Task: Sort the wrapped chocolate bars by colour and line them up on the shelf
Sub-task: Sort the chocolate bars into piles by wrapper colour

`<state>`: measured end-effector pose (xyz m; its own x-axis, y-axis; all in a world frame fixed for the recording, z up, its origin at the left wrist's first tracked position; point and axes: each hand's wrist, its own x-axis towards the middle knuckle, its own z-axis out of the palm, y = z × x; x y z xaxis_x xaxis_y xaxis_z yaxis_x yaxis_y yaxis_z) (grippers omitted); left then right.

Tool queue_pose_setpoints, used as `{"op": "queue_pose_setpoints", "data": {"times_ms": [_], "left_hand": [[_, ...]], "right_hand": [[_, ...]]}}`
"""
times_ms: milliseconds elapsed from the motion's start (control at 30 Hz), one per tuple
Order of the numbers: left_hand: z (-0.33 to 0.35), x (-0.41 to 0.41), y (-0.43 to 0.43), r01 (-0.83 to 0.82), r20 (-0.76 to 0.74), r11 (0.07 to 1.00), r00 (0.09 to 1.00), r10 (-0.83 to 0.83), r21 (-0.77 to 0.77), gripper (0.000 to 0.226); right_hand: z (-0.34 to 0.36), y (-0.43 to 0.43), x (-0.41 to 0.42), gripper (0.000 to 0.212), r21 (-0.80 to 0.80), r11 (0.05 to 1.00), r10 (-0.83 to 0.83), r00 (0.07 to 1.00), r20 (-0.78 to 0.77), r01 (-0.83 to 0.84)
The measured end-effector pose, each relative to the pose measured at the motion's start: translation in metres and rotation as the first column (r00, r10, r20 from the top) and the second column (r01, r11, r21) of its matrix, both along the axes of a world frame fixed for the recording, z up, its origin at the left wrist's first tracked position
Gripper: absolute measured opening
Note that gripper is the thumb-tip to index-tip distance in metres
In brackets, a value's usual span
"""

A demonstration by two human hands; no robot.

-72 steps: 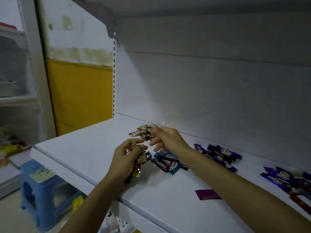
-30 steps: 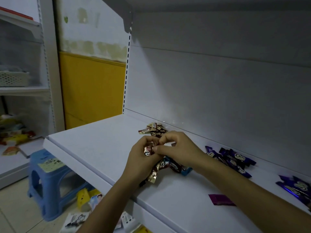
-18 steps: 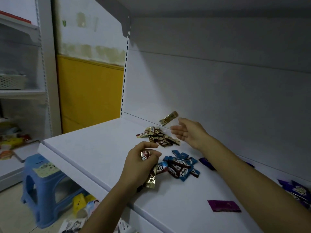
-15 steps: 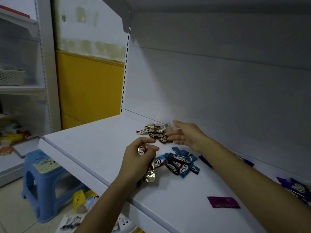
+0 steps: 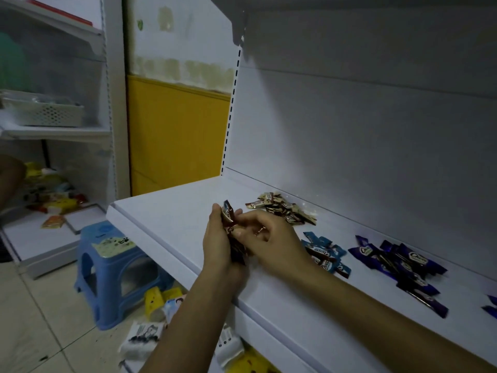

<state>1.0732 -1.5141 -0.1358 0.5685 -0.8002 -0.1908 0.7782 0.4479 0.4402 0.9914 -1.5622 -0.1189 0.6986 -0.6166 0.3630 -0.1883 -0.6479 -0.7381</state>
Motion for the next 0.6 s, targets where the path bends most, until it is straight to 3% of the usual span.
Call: {"op": "queue_pose_setpoints", "data": {"times_ms": [100,200,333,467,533,600], "left_hand": [[0.000,-0.001,-0.003,0.008,0.078,0.999,0.997,-0.010,0.032,0.042],[0.001,-0.006,-0.009,-0.091,0.297,0.986,0.954,0.045,0.141,0.032],[-0.002,-0.010,-0.015,-0.192,0.518,0.973,0.849,0.101,0.125,0.022],[-0.008,-0.017,-0.019,-0.215,0.763,0.974,0.641,0.080,0.079,0.018],[-0.011,-0.018,-0.021,-0.213,0.821,0.974,0.568,0.058,0.079,0.022],[-0.013,-0.016,-0.022,-0.227,0.827,0.969,0.560,0.048,0.098,0.016]], "right_hand": [[0.007,-0.011,0.008,0.013,-0.041,0.997,-0.060,0.998,-0.018,0.059],[0.015,-0.022,0.007,0.012,0.018,0.994,-0.108,0.993,-0.043,0.109],[0.019,-0.028,-0.007,0.012,0.280,0.957,-0.073,0.997,-0.018,0.076],[0.027,-0.036,-0.017,0.025,0.366,0.920,-0.132,0.991,-0.036,0.136],[0.029,-0.043,-0.019,0.016,0.405,0.902,-0.136,0.989,-0.063,0.150],[0.030,-0.049,-0.021,0.011,0.503,0.852,-0.157,0.987,-0.020,0.146]]}}
